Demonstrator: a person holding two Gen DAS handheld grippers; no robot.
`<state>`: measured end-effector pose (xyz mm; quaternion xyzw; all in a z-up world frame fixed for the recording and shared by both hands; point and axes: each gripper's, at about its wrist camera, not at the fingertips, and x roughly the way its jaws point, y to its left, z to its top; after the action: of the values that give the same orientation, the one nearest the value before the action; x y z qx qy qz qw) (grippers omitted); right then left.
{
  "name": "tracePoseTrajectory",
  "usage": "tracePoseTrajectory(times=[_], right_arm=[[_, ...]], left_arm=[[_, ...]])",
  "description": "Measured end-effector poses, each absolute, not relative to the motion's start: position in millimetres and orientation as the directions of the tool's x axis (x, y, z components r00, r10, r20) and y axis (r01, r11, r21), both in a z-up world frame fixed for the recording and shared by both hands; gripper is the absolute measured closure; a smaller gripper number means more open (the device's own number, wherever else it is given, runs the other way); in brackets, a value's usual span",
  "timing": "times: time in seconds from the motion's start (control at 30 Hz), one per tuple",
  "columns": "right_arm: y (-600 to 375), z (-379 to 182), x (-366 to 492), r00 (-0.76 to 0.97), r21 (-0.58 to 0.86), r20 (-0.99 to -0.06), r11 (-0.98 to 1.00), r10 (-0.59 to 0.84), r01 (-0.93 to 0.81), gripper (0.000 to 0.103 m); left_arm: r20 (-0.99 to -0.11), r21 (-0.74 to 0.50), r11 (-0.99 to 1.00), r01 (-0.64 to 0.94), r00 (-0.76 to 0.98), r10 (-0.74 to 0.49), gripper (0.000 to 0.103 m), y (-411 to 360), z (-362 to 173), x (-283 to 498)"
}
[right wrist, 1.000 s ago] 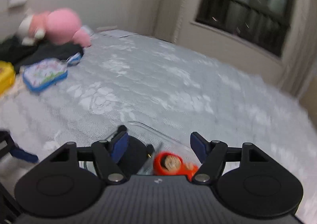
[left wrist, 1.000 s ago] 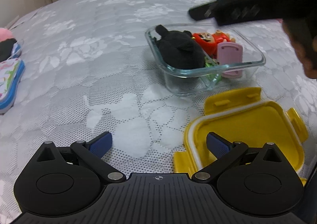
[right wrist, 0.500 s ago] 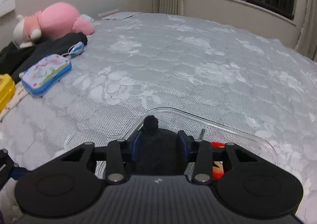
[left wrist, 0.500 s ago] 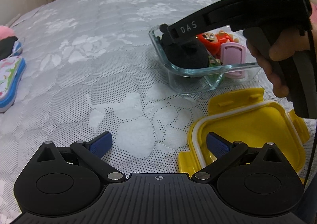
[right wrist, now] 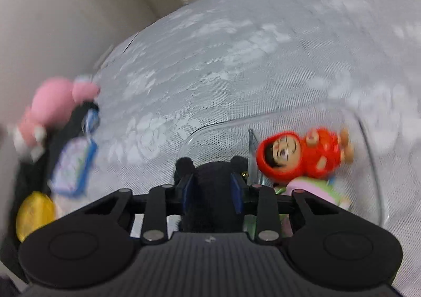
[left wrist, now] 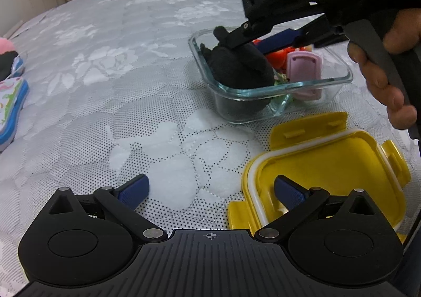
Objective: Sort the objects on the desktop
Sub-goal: 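Press the pink phone toy and black plush down into the box with the right gripper, then move the right gripper to the yellow lid and grasp its edge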
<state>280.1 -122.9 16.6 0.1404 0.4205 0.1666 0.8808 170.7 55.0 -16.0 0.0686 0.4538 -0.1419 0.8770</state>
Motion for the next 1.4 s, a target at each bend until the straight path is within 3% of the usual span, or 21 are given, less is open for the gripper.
tracePoseTrajectory(times=[0.1,0.3,0.5,0.8,1.0,1.1,1.2,1.27,1.33,1.4], right_arm=[[-109,29,267,0.651,0.210,-0.672,0.934,0.352,-0.289,0.056],[-89,35,251,0.632,-0.004,-0.700,0.883,0.333,-0.470,0.052],[-70,39,235,0.609,-0.200,-0.732,0.759,0.305,-0.620,0.059],[-72,21,260,0.605,-0.030,-0.728,0.868,0.321,-0.496,0.063],[-74,18,253,0.610,-0.008,-0.733,0.893,0.300,-0.449,0.062],[-80,20,244,0.646,-0.017,-0.697,0.894,0.310,-0.447,0.061],[-108,35,226,0.696,0.071,-0.627,0.916,0.349,-0.395,0.061],[-133,47,205,0.728,0.118,-0.577,0.920,0.370,-0.374,0.048],[-163,57,179,0.750,0.151,-0.535,0.918,0.388,-0.367,0.028],[-194,58,151,0.778,0.181,-0.497,0.922,0.385,-0.341,0.020]], left_arm=[[-0.816,-0.008,0.950,0.311,0.547,-0.186,0.000,56,-16,170],[-0.811,-0.020,0.958,0.287,0.556,-0.183,0.000,65,-14,172],[-0.808,-0.024,0.958,0.285,0.559,-0.186,0.000,65,-12,171],[-0.811,-0.027,0.959,0.281,0.554,-0.185,0.000,64,-12,174],[-0.808,-0.010,0.953,0.301,0.559,-0.185,0.000,60,-12,168],[-0.803,0.004,0.954,0.300,0.570,-0.176,0.000,58,-10,165],[-0.787,0.022,0.949,0.315,0.591,-0.178,0.000,53,-3,155],[-0.777,0.035,0.944,0.329,0.602,-0.181,0.000,49,1,149],[-0.769,0.053,0.942,0.331,0.615,-0.173,0.000,42,5,144],[-0.754,0.047,0.948,0.314,0.634,-0.172,0.000,35,11,135]])
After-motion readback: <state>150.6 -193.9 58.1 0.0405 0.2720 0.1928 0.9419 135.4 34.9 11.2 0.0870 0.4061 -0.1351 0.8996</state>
